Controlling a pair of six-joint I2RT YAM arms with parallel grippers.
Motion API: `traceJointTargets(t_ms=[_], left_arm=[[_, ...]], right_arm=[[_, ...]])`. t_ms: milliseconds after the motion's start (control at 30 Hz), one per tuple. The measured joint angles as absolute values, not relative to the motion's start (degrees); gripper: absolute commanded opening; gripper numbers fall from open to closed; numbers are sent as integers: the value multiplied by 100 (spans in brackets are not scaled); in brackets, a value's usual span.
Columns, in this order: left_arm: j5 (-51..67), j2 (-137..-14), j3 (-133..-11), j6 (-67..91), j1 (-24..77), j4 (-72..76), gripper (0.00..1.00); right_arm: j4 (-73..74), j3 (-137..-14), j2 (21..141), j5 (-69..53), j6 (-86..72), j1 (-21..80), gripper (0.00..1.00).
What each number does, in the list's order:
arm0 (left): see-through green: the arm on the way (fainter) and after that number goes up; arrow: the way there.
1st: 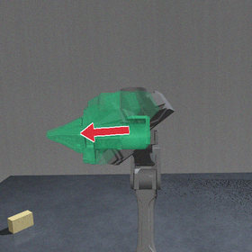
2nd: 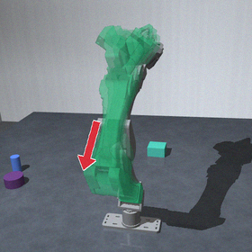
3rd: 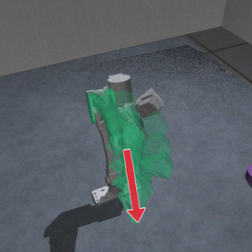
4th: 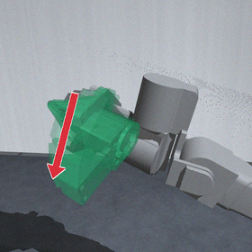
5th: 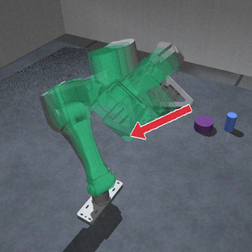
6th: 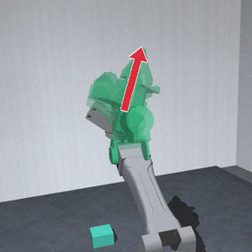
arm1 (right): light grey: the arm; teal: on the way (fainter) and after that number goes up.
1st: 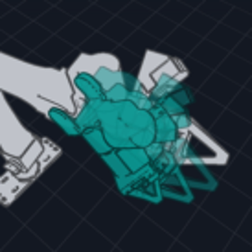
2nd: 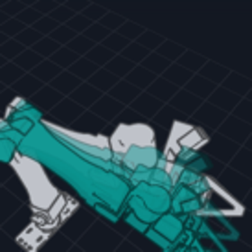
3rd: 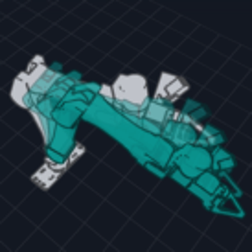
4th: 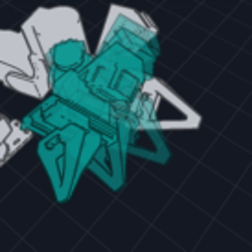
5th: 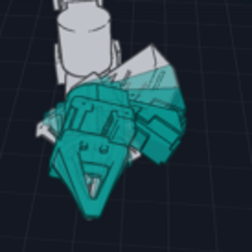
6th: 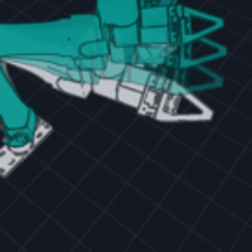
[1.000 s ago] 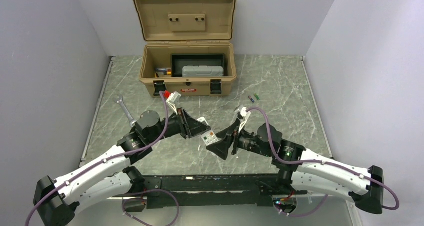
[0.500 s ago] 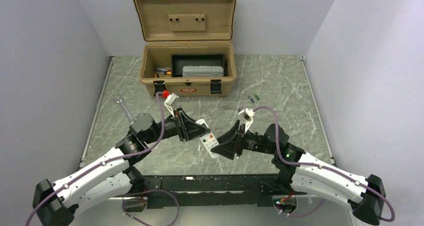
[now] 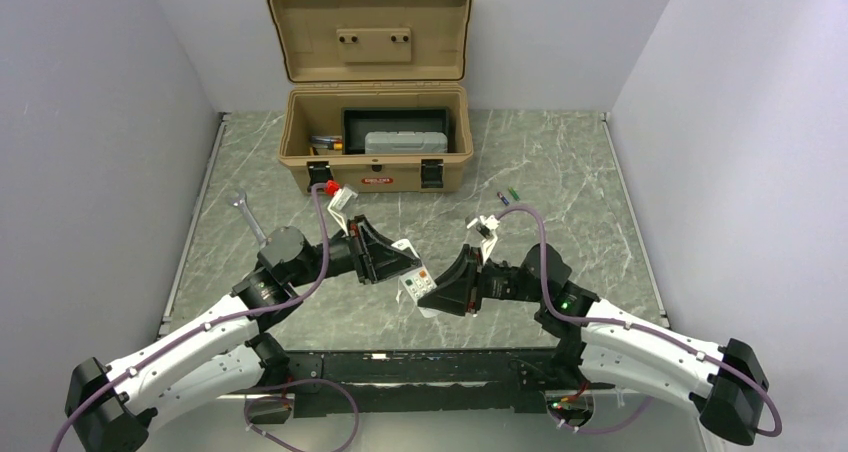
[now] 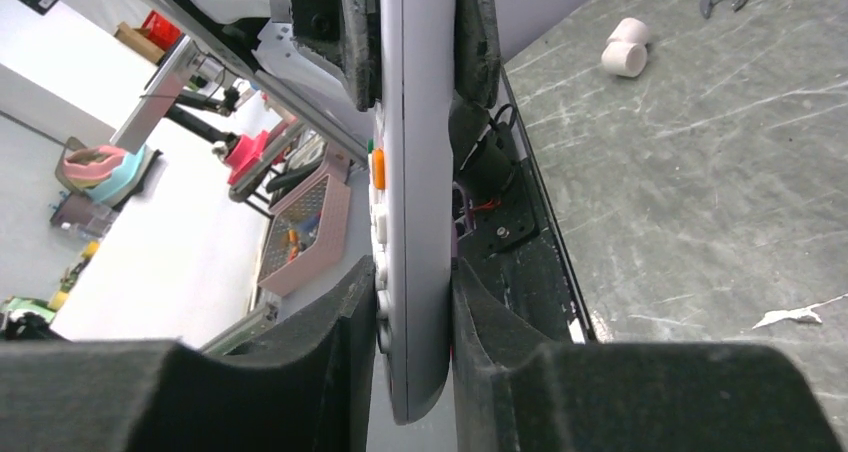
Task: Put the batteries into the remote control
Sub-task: Adjust the remote control.
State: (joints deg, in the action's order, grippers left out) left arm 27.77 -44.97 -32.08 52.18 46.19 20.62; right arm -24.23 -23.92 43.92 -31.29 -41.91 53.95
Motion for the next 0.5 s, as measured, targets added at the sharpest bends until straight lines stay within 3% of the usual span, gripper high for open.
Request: traceJointTargets(t_ms=[33, 100, 267, 300, 500], left_arm=[[2810, -4501, -3208, 5216, 4619, 2093, 0], [2823, -4506, -3208, 5188, 4619, 2143, 5], [2633, -4512, -3273, 5148, 4624, 1859, 88], [2517, -4519, -3315, 5096, 4619, 1704, 98], [1774, -4637, -3850, 5137, 4598, 613, 99]], right_arm=[[-2436, -2392, 4407, -3173, -4241, 5391, 0], [-2469, -2388, 4414, -3212, -4250, 5369, 0], [-2121, -2469, 4320, -3074, -4023, 5367, 0], [-1914, -2539, 4285, -2976, -3918, 5367, 0], [-615, -3210, 4121, -1861, -3208, 5365, 0]])
